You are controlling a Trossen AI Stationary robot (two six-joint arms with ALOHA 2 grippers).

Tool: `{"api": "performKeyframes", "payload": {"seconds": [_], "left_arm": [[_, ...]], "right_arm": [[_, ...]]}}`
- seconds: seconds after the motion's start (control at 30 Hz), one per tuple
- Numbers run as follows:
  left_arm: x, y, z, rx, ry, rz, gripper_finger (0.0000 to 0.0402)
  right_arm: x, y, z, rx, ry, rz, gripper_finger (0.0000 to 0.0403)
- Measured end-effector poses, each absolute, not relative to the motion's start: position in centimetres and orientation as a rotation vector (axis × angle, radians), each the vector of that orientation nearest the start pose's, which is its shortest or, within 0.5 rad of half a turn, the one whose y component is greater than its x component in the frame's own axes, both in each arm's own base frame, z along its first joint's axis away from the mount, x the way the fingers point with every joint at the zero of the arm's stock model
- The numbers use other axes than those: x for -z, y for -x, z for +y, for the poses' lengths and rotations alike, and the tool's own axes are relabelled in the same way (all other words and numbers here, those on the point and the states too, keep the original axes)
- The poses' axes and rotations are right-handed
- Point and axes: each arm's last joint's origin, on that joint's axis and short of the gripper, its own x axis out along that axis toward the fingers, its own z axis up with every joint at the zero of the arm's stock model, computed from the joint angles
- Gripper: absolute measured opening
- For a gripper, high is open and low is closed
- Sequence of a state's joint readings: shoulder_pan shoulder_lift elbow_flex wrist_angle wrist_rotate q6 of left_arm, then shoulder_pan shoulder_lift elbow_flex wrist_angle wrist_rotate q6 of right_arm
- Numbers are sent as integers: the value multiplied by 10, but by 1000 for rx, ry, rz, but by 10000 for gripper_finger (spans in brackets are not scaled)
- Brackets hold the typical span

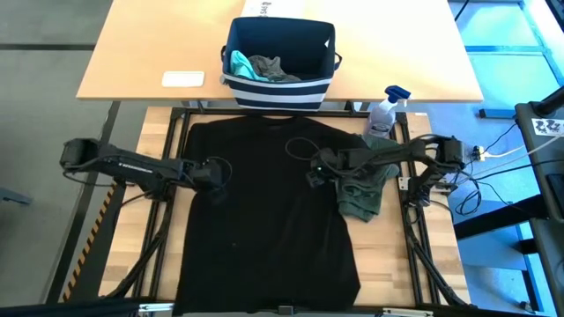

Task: Fold Laundry from Bin

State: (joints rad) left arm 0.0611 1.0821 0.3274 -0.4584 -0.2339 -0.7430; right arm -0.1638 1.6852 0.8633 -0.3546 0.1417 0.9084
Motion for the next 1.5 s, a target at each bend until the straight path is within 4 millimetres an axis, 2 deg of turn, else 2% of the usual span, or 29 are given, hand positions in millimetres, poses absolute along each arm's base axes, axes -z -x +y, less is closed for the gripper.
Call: {"api": "performKeyframes", "payload": {"seconds": [0.2, 0.4, 0.47, 0.53, 0.63, 0.7, 0.8, 0.9, 1.0, 1.1, 1.23, 1.37, 1.5], "left_arm": [[-116, -140, 40, -817, 420, 1037, 78], [-117, -135, 64, -945, 335, 1004, 78], [-118, -134, 67, -935, 333, 1011, 78], [-124, -137, 68, -870, 337, 1020, 78], [-146, -148, 67, -775, 366, 987, 78], [-168, -156, 65, -715, 381, 942, 76], [-204, -167, 63, -612, 415, 887, 73], [-241, -177, 55, -513, 427, 815, 71], [-269, -187, 43, -426, 470, 729, 70], [-286, -201, 26, -326, 496, 606, 70], [-287, -221, -3, -228, 487, 532, 70], [-266, -245, -38, -182, 494, 582, 70], [-234, -271, -71, -141, 504, 637, 70]], "right_arm": [[-125, -294, -74, 882, -769, 943, 192], [-125, -297, -96, 902, -680, 844, 192], [-127, -299, -100, 862, -682, 827, 192], [-136, -304, -101, 811, -663, 814, 192], [-166, -313, -91, 682, -589, 774, 192], [-193, -316, -75, 570, -547, 751, 192], [-231, -311, -35, 360, -489, 705, 192], [-261, -294, 20, 130, -458, 676, 192], [-273, -271, 77, -21, -424, 710, 192], [-269, -244, 129, -82, -378, 783, 192], [-248, -212, 185, -131, -307, 893, 192], [-223, -190, 225, -153, -281, 967, 192], [-188, -175, 249, -67, -219, 1025, 192]]}}
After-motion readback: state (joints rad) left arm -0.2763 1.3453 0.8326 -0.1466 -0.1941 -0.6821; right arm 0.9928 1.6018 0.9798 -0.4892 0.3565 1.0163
